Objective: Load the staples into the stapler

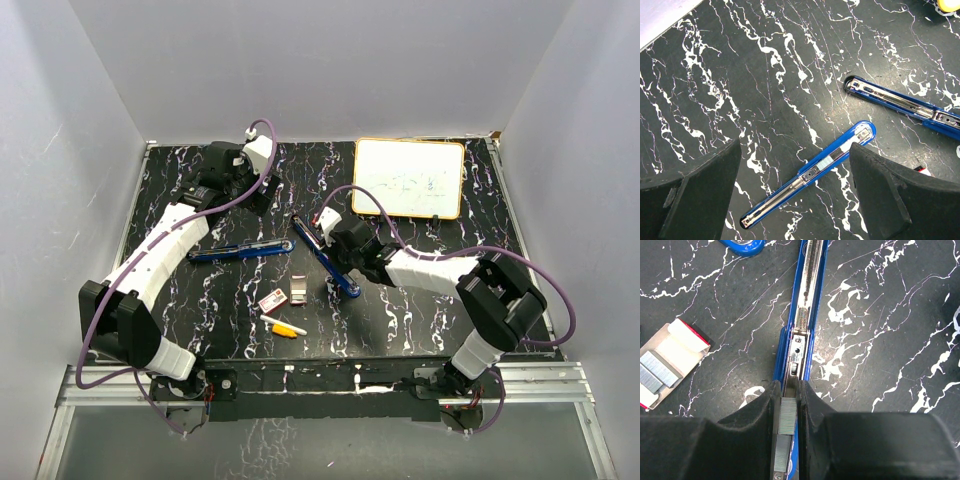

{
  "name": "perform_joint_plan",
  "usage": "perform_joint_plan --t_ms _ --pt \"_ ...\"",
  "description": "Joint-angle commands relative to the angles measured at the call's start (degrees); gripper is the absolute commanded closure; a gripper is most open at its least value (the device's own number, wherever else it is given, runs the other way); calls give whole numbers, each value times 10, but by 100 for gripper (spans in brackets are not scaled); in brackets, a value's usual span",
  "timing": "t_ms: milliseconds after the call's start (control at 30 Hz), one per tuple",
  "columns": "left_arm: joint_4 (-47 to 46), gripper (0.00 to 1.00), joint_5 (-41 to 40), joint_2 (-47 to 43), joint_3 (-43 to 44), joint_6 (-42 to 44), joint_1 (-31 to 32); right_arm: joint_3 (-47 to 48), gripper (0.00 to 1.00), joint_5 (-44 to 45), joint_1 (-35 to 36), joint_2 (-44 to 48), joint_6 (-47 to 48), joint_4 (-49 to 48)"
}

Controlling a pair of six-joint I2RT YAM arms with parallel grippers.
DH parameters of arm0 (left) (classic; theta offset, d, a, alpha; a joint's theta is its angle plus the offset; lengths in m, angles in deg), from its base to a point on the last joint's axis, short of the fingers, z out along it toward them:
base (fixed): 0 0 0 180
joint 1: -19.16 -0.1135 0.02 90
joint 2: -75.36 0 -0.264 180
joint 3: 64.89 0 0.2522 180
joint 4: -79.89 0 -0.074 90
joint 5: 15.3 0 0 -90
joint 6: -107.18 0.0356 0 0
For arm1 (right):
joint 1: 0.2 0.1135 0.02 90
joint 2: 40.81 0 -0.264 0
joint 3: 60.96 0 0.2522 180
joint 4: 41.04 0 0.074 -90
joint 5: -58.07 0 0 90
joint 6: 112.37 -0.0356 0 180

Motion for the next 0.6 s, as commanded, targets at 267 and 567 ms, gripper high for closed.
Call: perform_joint_plan --t_ms 267,567 --pt "1 12 5 -27 -3 4 -3 -3 87 -2 -7 14 -1 -18" --pt "1 12 6 -28 -3 5 -2 -1 81 -2 -11 8 -3 -13"
